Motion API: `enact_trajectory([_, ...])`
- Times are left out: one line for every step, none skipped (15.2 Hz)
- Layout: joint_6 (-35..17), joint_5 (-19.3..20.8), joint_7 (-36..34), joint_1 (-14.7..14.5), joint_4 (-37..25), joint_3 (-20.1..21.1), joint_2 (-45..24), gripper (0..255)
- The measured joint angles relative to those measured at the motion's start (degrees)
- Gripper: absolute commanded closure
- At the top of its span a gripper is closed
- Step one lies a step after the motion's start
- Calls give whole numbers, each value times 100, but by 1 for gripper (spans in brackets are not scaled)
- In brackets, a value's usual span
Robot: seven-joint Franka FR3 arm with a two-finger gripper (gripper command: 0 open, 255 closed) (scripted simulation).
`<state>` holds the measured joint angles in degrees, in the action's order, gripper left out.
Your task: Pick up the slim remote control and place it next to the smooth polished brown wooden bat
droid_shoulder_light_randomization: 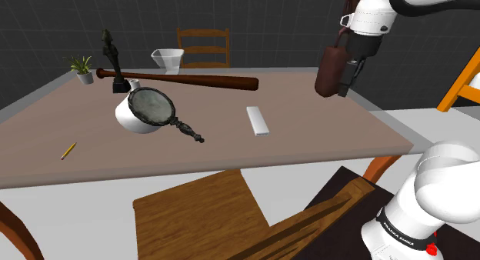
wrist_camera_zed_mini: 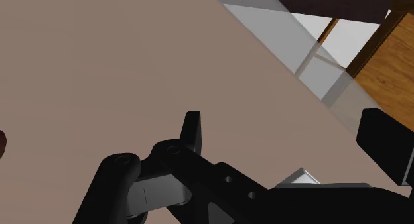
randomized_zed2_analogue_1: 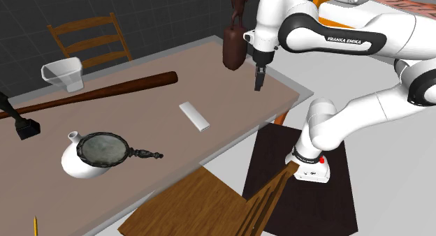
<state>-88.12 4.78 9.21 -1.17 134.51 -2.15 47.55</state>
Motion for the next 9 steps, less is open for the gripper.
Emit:
enact_trajectory([0, 0, 0, 0, 0, 0, 0, 0])
enact_trajectory([-76, -29, -80, 7, 24, 34, -59, 0])
enact_trajectory([-208, -74, -210, 18, 66, 89, -159, 0])
enact_trajectory([-324, -127, -360, 30, 45, 153, -303, 0])
enact_trajectory([-456, -165, -501, 52, 39, 201, -449, 0])
enact_trajectory([-578, -214, -661, 67, 4, 267, -613, 0])
enact_trajectory([-767, -259, -824, 84, 51, 330, -767, 0])
enact_trajectory([-912, -302, -988, 101, -8, 394, -972, 0])
enact_trajectory([-1043, -342, -1153, 117, -47, 458, -1149, 0])
